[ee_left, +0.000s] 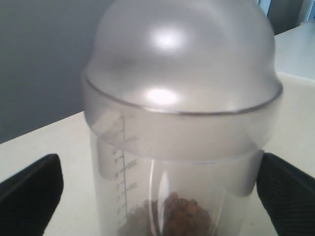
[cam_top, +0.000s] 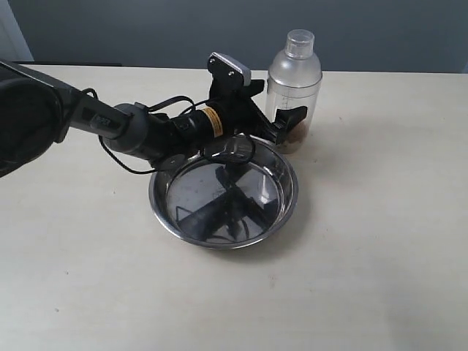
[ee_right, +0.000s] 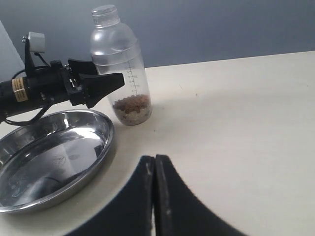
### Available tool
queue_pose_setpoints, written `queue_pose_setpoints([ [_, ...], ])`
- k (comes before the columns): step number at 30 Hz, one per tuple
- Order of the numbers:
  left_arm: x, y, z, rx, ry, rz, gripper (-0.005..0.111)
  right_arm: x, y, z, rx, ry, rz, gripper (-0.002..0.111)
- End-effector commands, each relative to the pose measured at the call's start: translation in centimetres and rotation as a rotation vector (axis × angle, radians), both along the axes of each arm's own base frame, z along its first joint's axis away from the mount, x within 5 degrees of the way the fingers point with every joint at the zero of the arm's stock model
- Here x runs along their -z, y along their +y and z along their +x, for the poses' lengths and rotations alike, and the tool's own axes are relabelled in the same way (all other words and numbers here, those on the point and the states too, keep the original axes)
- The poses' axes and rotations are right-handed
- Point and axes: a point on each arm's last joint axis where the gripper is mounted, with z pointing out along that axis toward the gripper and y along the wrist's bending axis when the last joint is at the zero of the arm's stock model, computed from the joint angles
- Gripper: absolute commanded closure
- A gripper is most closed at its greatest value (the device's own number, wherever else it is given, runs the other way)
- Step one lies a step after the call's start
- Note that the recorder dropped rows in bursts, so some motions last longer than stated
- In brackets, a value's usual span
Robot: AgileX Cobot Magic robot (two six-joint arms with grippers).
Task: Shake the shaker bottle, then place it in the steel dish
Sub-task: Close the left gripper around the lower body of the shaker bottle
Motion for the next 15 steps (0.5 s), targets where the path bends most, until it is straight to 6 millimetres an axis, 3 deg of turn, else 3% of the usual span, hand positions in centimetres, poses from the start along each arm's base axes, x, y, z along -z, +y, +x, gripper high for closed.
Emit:
queue_pose_setpoints([
  [1,1.14,-0.34,0.41,-0.005,0.016,-0.007,0.003,-0.07,-0.02,0.00,0.001,-0.013,0.000,0.109],
  [15,0.67,-0.63,1.28,-0.012,0.011,-0.002,0.003,-0.07,-0.02,0.00,0.001,-0.013,0.000,0.109],
])
